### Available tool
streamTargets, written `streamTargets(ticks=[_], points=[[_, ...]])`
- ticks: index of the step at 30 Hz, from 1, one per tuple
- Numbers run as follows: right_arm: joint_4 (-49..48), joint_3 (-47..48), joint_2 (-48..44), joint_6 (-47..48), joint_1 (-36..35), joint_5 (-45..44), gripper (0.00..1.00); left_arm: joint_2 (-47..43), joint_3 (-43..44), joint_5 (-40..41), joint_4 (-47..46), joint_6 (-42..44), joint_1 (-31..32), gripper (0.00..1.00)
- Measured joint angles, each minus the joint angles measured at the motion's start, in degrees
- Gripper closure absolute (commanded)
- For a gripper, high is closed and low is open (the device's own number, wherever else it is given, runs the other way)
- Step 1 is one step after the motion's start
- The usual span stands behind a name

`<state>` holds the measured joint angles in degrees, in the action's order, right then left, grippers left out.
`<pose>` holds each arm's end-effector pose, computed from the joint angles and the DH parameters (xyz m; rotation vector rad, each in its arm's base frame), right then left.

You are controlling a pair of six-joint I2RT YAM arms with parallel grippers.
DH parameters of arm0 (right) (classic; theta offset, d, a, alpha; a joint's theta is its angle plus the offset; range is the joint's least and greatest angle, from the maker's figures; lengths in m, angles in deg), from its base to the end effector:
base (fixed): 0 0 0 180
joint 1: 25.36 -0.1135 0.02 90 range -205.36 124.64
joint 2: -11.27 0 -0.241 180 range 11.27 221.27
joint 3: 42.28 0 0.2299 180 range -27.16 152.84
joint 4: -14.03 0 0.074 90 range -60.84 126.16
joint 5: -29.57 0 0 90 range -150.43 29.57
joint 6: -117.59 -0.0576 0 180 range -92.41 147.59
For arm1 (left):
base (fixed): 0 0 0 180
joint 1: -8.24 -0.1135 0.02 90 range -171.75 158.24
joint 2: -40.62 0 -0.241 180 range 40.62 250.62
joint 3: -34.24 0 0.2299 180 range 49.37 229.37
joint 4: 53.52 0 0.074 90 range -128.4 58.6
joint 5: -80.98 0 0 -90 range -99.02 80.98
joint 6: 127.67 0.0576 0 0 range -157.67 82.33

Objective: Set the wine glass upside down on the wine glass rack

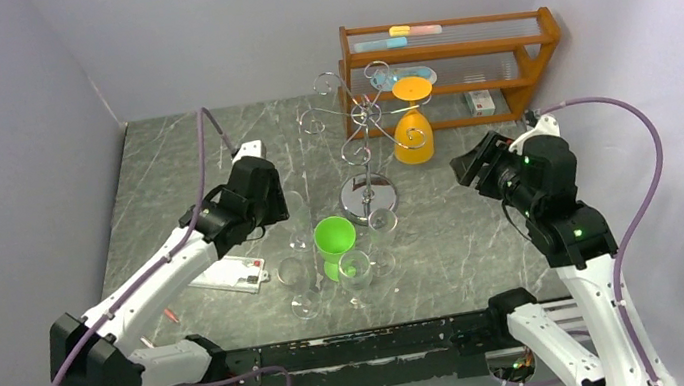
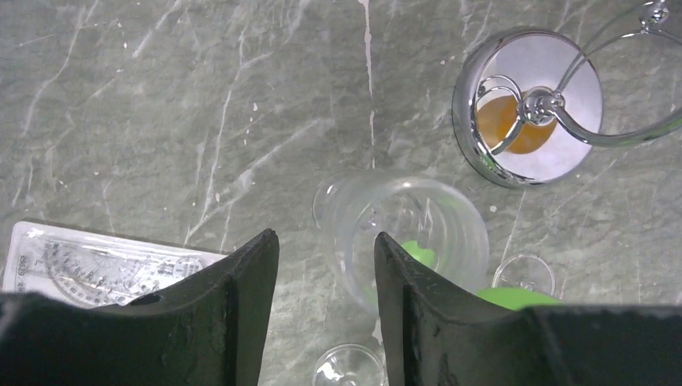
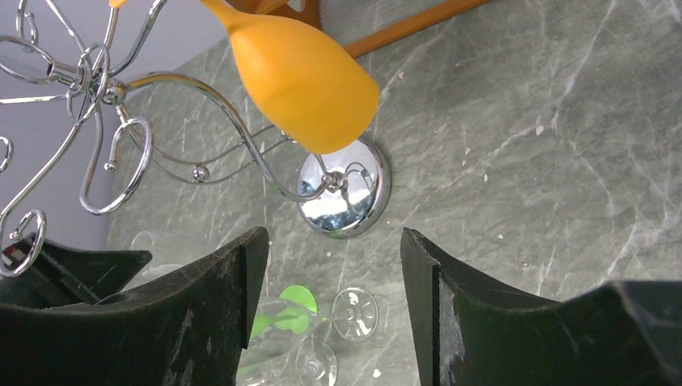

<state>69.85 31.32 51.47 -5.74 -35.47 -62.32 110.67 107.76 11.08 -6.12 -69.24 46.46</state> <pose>0.1475 0.0244 0.3454 0.4222 1.9457 0.4625 0.2161 -0.1450 0.2651 -0.0394 2.2901 -0.2236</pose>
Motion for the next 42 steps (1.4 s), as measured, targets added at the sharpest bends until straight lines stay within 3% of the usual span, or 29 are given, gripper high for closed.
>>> streamTargets(ticks=[3,10,11,24,33,38,42], points=[[0.0,0.0,0.2,0.2,0.0,0.7,0.35,1.6,0.0,-1.4,-0.4,0.0,-1.1,0.55],[-0.5,-1.6,-0.5,0.4,0.0,1.1,0.35,5.5,2.4,-3.9,0.6,2.4,-2.1,0.93],[-0.5,-2.0,-0.9,0.3,0.0,1.1,0.35,5.8,2.9,-4.0,1.1,2.8,-2.1,0.95],[-1.7,-2.8,-1.0,-1.2,0.0,1.2,0.35,4.3,5.5,2.3,6.6,5.2,-2.2,0.95],[-7.0,-4.1,-5.6,-5.7,0.0,-0.1,0.34,-8.3,13.9,10.9,7.9,5.2,-2.3,0.95],[-12.2,-4.2,-6.9,-8.3,0.0,2.8,0.29,-14.0,19.9,9.6,4.2,4.7,-2.4,0.95],[-17.3,-4.2,-5.3,-9.5,0.0,8.3,0.22,-15.8,21.9,4.2,-3.4,3.6,-2.4,0.95]])
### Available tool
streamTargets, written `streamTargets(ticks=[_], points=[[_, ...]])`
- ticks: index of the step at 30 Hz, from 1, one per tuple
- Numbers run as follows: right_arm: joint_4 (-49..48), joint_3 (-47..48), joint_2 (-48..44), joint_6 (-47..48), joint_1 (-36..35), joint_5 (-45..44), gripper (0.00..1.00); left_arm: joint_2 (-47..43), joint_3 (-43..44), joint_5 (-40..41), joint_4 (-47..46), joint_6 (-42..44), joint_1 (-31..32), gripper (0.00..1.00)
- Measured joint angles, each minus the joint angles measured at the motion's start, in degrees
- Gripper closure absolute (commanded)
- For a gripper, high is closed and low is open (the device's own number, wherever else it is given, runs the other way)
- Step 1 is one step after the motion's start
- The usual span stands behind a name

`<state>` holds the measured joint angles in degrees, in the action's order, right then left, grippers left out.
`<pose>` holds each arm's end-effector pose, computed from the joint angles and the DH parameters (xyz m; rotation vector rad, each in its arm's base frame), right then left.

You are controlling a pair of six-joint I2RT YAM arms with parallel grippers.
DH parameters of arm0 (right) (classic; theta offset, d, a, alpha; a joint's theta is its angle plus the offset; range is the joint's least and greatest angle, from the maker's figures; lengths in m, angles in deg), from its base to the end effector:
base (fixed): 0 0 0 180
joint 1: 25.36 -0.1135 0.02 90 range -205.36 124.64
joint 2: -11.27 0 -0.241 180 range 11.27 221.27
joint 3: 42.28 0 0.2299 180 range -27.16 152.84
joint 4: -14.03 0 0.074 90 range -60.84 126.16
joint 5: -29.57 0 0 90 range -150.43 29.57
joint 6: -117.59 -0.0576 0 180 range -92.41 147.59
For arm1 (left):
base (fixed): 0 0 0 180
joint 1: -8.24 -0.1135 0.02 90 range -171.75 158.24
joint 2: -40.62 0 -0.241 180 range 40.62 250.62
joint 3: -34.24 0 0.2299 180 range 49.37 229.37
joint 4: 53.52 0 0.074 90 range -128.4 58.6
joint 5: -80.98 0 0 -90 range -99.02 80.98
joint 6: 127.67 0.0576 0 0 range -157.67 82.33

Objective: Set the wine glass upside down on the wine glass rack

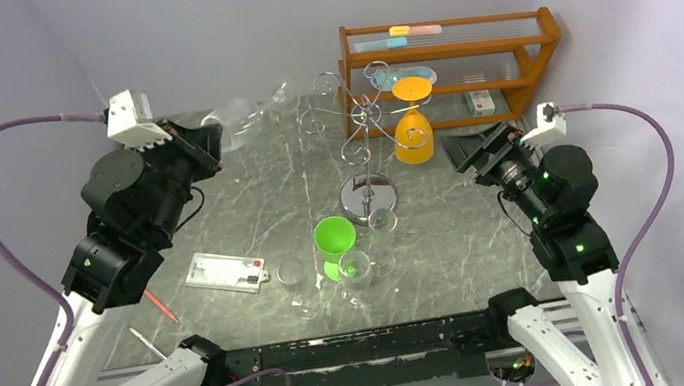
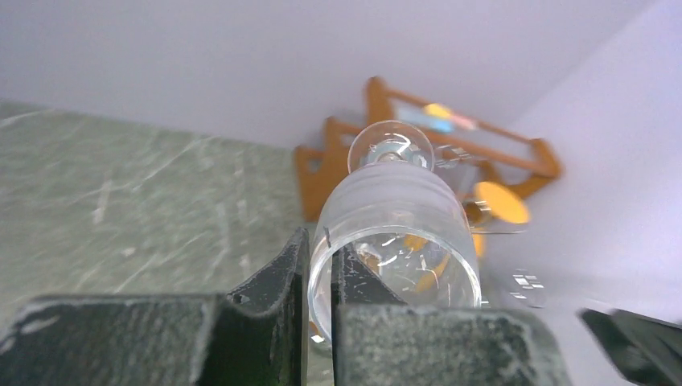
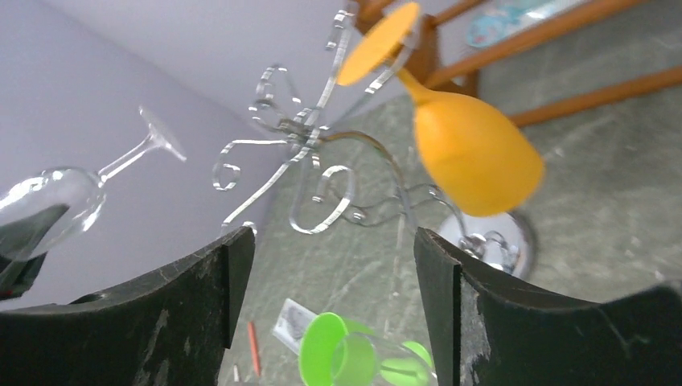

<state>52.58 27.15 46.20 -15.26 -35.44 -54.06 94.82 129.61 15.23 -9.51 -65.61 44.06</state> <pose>0.1395 0.0313 0.3724 0.3949 1.6555 0.7904 0.1585 -0.0853 0.4540 -0.2174 1.6261 -0.5146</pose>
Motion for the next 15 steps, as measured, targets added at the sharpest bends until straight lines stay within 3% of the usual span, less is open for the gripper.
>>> streamTargets(ticks=[7,15], points=[[-10.1,0.1,1.9,-2.3,0.0,7.1,0.15,5.9,5.6,-12.9,-11.5,-2.5,0.0,0.95],[-23.1,-0.7,0.2,-7.8,0.0,9.8,0.16,14.5,3.7,-26.8,-28.8,-10.8,1.8,0.95]])
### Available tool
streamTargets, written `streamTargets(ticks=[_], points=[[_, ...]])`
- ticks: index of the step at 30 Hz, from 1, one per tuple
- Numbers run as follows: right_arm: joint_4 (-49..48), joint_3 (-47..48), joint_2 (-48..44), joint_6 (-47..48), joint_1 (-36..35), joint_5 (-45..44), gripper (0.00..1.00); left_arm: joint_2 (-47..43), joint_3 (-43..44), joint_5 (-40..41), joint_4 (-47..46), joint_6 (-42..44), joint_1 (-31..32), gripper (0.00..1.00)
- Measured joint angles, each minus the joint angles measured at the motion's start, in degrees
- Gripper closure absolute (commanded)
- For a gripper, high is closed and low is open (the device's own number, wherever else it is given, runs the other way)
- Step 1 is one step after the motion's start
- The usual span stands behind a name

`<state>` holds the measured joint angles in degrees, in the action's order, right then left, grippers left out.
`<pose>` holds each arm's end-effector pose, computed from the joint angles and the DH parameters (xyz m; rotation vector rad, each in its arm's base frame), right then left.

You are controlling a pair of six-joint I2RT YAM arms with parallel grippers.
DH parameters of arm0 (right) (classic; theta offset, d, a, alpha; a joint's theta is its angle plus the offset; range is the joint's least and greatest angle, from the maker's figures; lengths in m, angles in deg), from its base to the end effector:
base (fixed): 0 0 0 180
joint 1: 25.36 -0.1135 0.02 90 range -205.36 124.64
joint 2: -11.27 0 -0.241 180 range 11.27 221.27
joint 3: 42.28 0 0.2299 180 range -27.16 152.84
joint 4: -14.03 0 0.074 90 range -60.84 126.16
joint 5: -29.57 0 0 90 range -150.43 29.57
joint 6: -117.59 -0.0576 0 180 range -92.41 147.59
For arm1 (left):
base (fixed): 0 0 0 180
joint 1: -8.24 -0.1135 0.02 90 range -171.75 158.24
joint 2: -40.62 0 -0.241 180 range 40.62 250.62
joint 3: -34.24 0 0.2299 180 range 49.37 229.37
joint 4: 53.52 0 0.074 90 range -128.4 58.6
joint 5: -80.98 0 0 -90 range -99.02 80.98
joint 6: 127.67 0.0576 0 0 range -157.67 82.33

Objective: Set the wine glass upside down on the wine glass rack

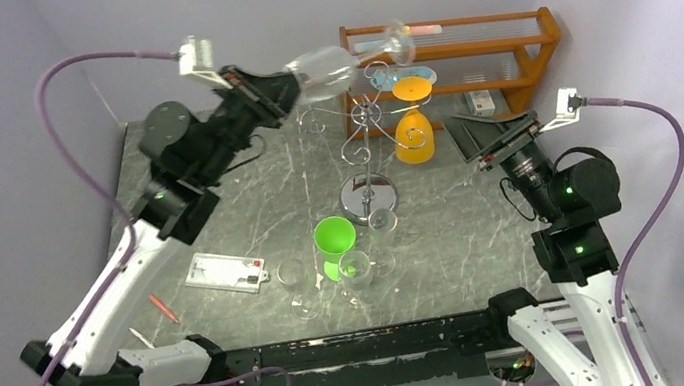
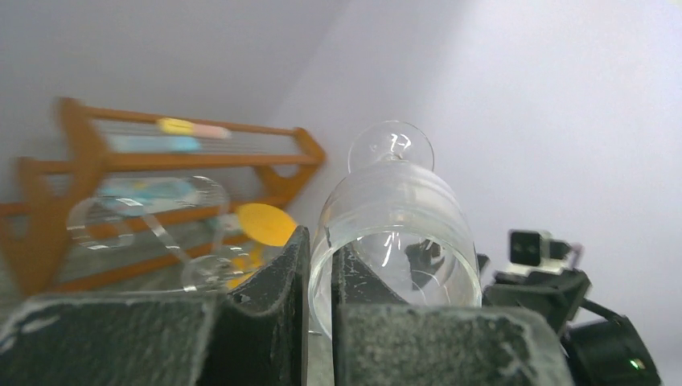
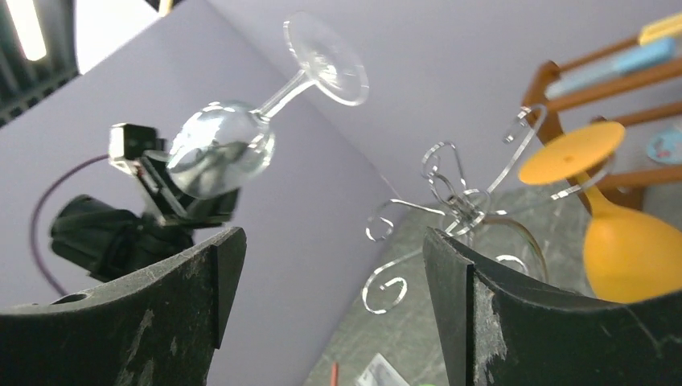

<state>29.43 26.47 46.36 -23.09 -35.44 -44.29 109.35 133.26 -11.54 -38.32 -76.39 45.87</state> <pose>0.1321 0.0397 0.4200 0.2148 1.3255 1.0828 0.2029 -0.1596 0.4883 0.0269 1.4008 -1.1541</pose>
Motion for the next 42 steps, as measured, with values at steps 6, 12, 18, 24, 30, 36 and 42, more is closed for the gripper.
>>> streamTargets(ticks=[6,12,18,24,30,36,42], points=[[-6.4,0.2,2.1,-4.2,0.0,0.7,0.18,8.5,-0.3,-1.4,-11.7,-1.1,10.6,0.95],[-18.3,-5.0,3.0,-14.5,0.0,-1.3,0.29,10.7,-4.2,-0.1,-23.3,-1.2,15.3,0.95],[-28.9,-8.1,4.4,-22.0,0.0,-4.0,0.33,10.7,-6.7,0.6,-33.7,-2.5,16.8,0.95],[-38.0,-8.1,5.5,-25.6,0.0,-3.9,0.22,12.3,-7.1,0.8,-41.0,-4.3,18.3,0.95],[-44.7,-8.0,5.5,-26.4,0.0,-3.8,0.31,14.7,-7.2,1.6,-44.0,-5.2,20.3,0.95],[-46.4,-6.7,6.9,-27.2,0.0,-3.8,0.57,17.0,-7.2,2.0,-44.8,-6.1,22.1,0.95],[-47.3,-7.1,6.8,-28.3,0.0,-5.6,0.81,17.7,-7.2,2.1,-46.2,-6.6,23.0,0.95]])
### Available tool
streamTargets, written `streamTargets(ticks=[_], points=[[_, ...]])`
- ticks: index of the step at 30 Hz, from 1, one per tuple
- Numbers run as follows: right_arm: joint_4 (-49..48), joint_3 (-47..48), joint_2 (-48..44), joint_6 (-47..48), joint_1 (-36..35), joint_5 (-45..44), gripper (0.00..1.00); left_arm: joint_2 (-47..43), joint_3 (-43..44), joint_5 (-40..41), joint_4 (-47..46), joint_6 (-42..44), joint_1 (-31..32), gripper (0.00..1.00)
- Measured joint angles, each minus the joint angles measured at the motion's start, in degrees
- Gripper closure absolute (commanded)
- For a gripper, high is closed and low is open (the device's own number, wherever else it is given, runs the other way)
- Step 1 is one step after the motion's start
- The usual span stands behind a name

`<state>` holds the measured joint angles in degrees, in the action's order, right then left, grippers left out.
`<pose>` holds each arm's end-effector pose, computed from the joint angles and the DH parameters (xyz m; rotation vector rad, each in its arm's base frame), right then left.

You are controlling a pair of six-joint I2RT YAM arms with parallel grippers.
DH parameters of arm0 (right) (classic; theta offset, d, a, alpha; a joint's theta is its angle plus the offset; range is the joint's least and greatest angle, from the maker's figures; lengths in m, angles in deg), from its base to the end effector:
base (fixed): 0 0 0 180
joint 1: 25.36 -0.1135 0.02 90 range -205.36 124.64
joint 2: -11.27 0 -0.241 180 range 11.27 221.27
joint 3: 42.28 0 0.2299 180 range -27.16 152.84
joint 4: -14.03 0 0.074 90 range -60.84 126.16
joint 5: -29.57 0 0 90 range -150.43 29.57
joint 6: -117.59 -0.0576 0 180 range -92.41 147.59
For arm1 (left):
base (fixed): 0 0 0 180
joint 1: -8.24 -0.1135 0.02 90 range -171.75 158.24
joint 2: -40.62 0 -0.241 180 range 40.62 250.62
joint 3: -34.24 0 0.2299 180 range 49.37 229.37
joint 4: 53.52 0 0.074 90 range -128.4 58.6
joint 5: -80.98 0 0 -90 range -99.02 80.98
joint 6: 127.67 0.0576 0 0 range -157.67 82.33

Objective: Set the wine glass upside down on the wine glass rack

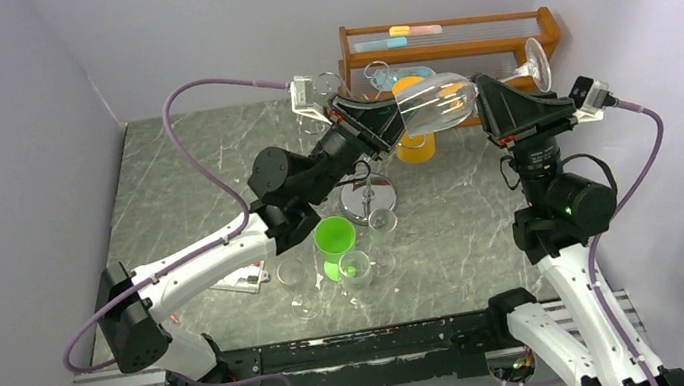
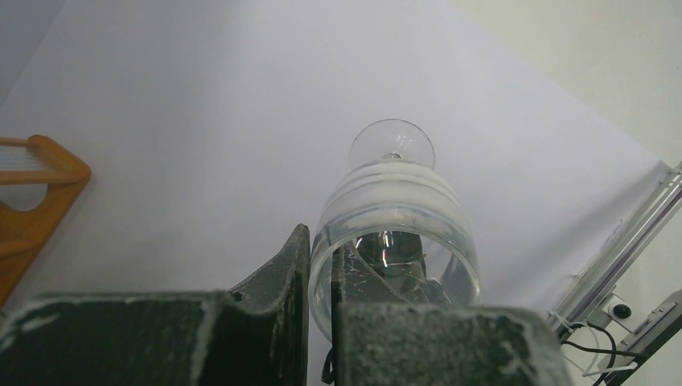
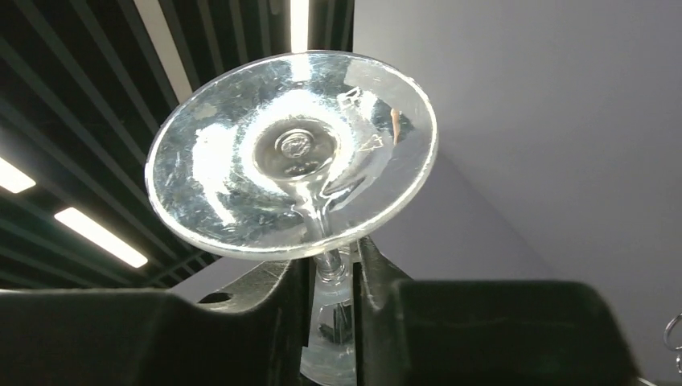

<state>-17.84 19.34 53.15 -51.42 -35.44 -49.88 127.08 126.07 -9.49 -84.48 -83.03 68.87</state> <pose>0.1341 0.0345 0.4544 0.2584 0.7251 1.5482 0.1664 -0.2966 0.4535 0.1515 1.0644 -1.6997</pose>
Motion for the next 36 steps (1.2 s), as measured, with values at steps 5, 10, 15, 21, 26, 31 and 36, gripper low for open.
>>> streamTargets(ticks=[5,10,15,21,26,31,36], points=[[0.1,0.0,-0.6,1.6,0.1,-0.8,0.96,0.2,0.0,0.0,-1.4,-0.3,0.4,0.95],[-0.2,0.0,-0.5,2.2,0.2,-1.0,1.00,1.0,0.1,0.0,-2.7,-0.3,0.6,0.75],[2.0,1.1,-0.8,3.4,0.2,-1.1,1.00,0.7,-0.3,0.6,-3.6,-0.1,0.9,0.33],[14.2,6.6,-3.3,8.7,0.2,-1.8,1.00,-5.7,-5.1,4.8,3.9,0.4,1.2,0.14],[26.9,12.2,-6.2,15.0,0.2,-2.9,1.00,-14.3,-9.8,8.0,13.6,0.2,1.2,0.10],[42.2,18.7,-6.5,24.3,0.2,-4.6,1.00,-21.1,-11.9,11.3,23.5,3.6,1.2,0.11],[57.5,23.7,-5.8,36.5,0.2,-6.9,1.00,-26.8,-12.0,14.0,32.7,9.6,1.2,0.11]])
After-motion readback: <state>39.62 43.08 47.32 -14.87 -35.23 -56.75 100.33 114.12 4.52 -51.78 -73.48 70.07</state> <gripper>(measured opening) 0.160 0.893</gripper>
